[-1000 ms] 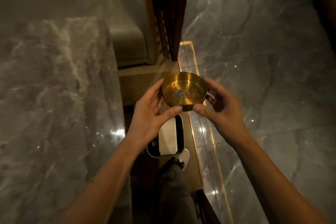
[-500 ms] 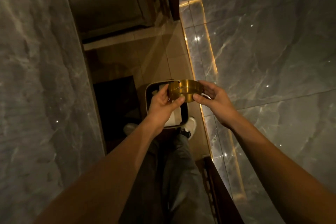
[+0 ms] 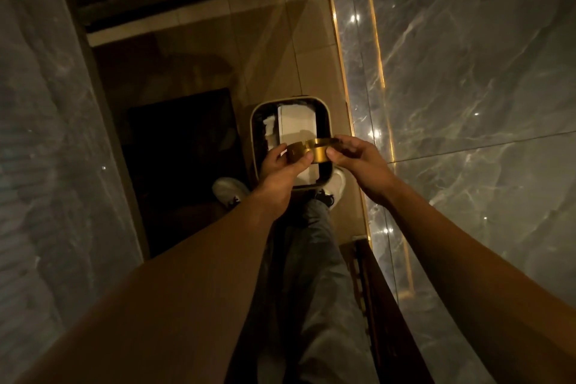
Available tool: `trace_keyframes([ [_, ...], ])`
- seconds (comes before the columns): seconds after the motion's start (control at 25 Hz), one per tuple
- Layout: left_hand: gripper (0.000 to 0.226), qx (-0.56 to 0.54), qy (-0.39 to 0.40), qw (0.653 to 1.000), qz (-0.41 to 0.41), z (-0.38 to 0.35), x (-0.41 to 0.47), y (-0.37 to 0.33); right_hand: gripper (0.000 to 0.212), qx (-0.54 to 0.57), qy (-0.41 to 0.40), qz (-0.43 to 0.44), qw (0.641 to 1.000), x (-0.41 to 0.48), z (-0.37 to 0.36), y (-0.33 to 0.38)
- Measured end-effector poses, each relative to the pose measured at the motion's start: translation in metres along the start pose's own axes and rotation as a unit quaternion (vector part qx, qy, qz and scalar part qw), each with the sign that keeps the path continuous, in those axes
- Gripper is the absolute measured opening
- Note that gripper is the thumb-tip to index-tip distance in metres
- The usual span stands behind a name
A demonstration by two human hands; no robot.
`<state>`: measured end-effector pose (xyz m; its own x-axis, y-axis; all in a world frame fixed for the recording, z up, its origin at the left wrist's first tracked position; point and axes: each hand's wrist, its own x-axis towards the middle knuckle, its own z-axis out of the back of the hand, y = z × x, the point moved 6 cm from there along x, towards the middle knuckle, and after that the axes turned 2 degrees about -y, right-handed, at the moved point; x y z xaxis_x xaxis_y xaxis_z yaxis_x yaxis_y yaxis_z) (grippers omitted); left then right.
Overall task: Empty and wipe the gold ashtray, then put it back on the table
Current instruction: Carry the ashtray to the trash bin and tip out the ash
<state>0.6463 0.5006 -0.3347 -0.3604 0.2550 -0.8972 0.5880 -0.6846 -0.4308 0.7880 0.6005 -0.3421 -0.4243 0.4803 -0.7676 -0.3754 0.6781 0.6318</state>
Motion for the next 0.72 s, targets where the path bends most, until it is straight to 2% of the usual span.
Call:
trace_keyframes([
  [0.12, 0.058, -0.015, -0.051, 0.998, 0.037, 0.004, 0.01, 0.021, 0.073, -0.003, -0.021, -0.02, 1.0, 0.011, -0.006, -0.021],
  [0.28, 0.059, -0.006, -0.05, 0.998, 0.045, 0.01, 0.032, 0.038, 0.047, -0.002, -0.045, -0.041, 0.998, 0.024, -0.015, -0.042],
  [0.44, 0.037, 0.004, -0.059, 0.998, 0.028, 0.01, 0.057, 0.042, 0.05, 0.003, -0.064, -0.048, 0.997, 0.043, -0.025, -0.065],
  [0.48, 0.038, 0.01, -0.064, 0.998, 0.027, 0.009, 0.064, 0.044, 0.053, 0.003, -0.071, -0.052, 0.996, 0.047, -0.026, -0.071],
  [0.6, 0.064, 0.027, -0.091, 0.995, 0.034, 0.006, 0.085, 0.052, 0.052, 0.001, -0.1, -0.056, 0.993, 0.059, -0.025, -0.087],
  [0.72, 0.062, 0.046, -0.127, 0.991, 0.02, 0.005, 0.098, 0.047, 0.048, -0.012, -0.107, -0.043, 0.993, 0.069, -0.025, -0.091],
])
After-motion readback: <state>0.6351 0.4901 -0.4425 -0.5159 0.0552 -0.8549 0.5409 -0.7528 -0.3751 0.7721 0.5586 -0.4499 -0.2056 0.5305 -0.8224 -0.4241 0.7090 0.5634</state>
